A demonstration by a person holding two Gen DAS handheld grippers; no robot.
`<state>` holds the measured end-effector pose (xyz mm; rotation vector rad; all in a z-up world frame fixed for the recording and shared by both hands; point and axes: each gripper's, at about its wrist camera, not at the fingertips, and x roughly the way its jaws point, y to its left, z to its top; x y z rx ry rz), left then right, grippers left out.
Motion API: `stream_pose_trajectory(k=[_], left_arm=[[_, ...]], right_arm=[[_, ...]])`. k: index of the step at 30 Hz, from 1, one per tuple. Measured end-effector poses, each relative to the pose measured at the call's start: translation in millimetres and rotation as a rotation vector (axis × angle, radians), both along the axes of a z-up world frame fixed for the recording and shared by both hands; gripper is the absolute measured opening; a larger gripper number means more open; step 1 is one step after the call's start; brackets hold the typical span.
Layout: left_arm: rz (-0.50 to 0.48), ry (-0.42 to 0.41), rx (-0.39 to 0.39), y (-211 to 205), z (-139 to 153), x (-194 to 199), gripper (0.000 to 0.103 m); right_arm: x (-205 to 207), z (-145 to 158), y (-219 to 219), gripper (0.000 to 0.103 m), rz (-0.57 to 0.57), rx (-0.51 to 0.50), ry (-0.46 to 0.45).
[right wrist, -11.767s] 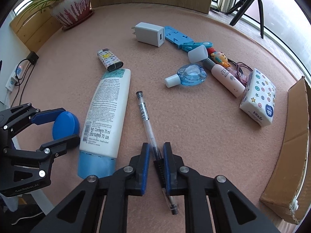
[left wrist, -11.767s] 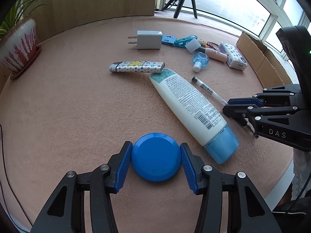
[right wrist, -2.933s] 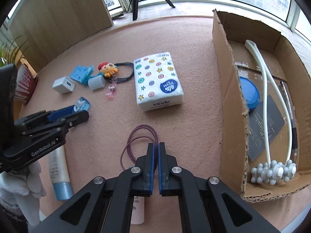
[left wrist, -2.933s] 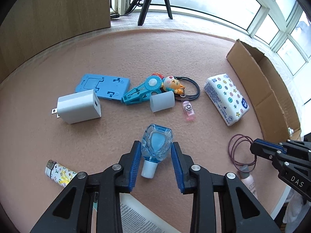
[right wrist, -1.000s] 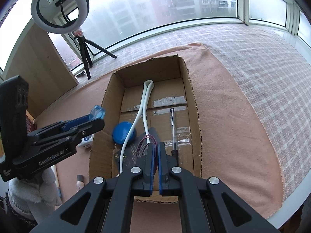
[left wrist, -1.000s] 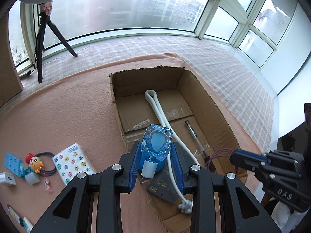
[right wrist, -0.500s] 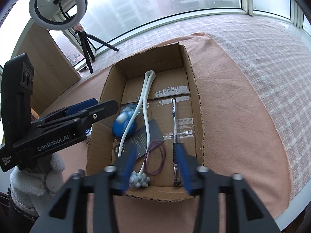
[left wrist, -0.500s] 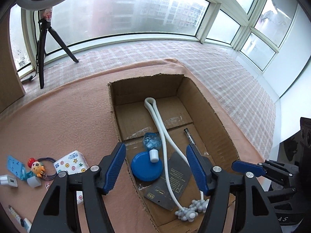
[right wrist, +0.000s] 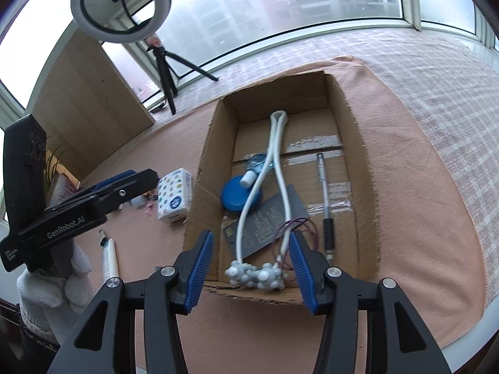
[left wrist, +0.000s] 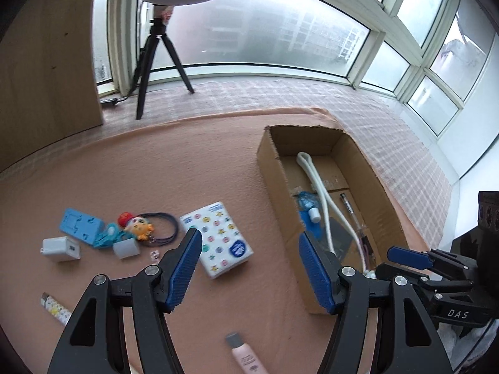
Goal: Organize objects
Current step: 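Reach the left gripper to the patterned lighter while the right gripper reaches the pink bottle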
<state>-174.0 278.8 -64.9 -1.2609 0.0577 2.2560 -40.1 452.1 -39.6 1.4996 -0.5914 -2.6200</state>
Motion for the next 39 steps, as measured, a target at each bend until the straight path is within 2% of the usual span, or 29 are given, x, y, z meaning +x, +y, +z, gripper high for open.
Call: stream_pose_trajectory(k=[8,12,17,24,27,30,32,35,39], left_arm=[[0.142,-0.031,-0.012,-102,-6,10,0.068],[0.212,-0.039,-0.012,-148,-8,14,0.068],[0.334,-0.089,0.0,-213,-21,13,0.068],[0.428,-0.126,-0.039,-267,-42,3,0.068],[0.428,-0.155,-0.026,-276,-50,-10,0.068],[0.367,-0.156,-0.053,-269,-54,-26,0.068],[0.325,-0.156,-0.069,-257,-56,-36,0.062],[0.259,-0.158,-0.138,-238,-64,-51,0.049],[0.184,-0.16,-0.246,-218,-78,-59,0.046]], right_arm=[[2,3,-54,0.049,0.099,0.036,0.005],[2,-2,-80,0.049,0.145,0.035,-0.005],[2,-14,-112,0.049,0.185,0.034,-0.037],[3,-35,-148,0.049,0.236,0.069,-0.087],[2,-41,-156,0.049,0.246,0.079,-0.111],[2,-46,-158,0.049,0.245,0.09,-0.124],[4,-47,-159,0.049,0.242,0.09,-0.129],[5,-49,-159,0.049,0.229,0.098,-0.137],[9,-52,-153,0.049,0.198,0.09,-0.155]])
